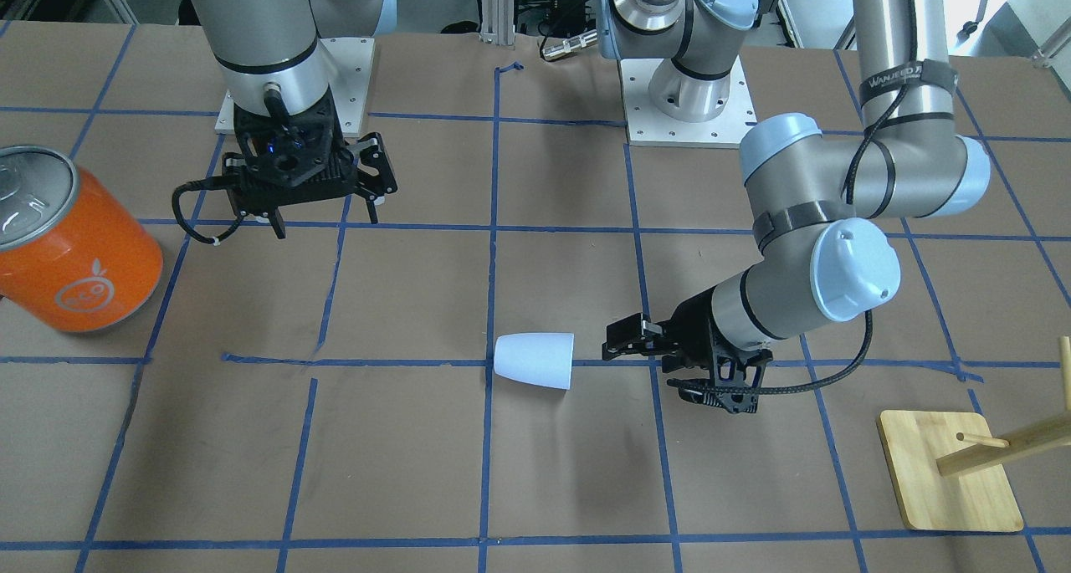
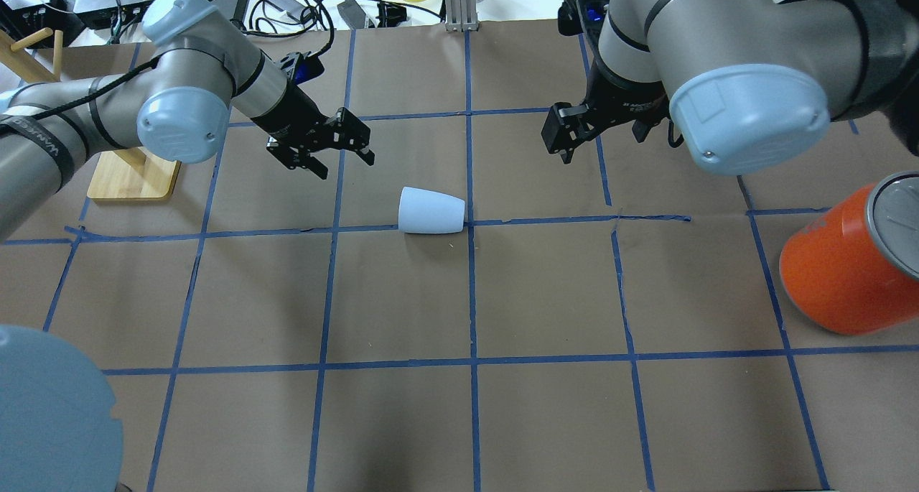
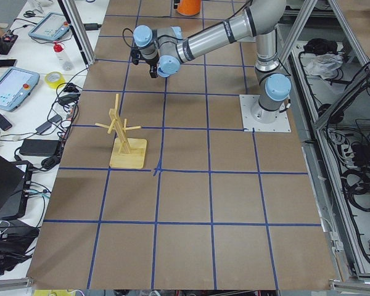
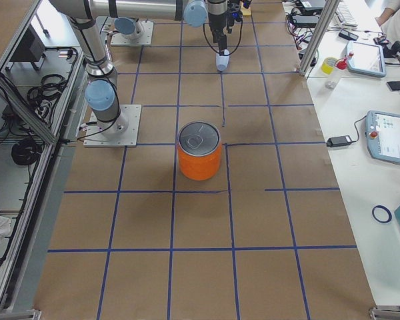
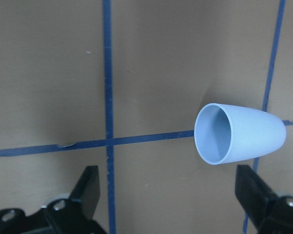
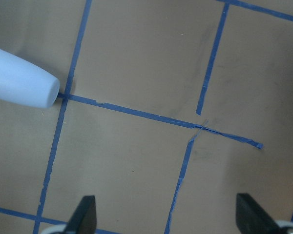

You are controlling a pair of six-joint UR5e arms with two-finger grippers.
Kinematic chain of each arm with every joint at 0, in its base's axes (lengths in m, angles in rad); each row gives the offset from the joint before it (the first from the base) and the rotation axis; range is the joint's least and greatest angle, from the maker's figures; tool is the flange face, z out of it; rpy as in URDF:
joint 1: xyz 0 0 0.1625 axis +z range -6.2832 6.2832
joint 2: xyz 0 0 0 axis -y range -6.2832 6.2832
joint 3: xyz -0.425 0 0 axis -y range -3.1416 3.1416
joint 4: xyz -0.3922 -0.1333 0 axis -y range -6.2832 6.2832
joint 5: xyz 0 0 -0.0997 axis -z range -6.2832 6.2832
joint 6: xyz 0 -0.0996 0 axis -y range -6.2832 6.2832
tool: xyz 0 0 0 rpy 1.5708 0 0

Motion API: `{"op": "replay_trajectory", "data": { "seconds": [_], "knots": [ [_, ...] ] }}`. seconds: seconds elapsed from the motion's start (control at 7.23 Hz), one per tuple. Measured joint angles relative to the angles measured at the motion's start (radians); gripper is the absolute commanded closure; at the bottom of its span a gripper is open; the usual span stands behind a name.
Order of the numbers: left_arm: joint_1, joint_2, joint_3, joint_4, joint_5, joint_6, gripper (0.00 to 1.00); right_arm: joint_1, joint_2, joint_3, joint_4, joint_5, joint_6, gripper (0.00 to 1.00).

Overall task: Flip cup
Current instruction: 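Move the left gripper toward the lying cup's open end while the right arm withdraws, then grasp the cup rim with the left gripper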

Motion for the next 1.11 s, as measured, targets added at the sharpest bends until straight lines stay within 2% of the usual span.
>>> {"op": "replay_trajectory", "data": {
  "seconds": [0.42, 0.83, 0.97, 1.11],
  "knots": [
    [-0.005, -0.099, -0.003, 0.067, -0.153, 0.019, 0.0, -0.109, -0.082, -0.052, 0.154, 0.007, 0.019, 0.0],
    [-0.026, -0.104, -0.038, 0.08, -0.182, -0.002, 0.01, -0.127, -0.104, -0.089, 0.215, 0.014, 0.017, 0.0],
    [-0.033, -0.104, -0.052, 0.089, -0.19, -0.02, 0.07, -0.129, -0.103, -0.088, 0.219, 0.011, 0.015, 0.0],
    [-0.044, -0.105, -0.058, 0.099, -0.194, -0.04, 0.27, -0.131, -0.1, -0.086, 0.219, 0.005, 0.013, 0.0]
  ]
}}
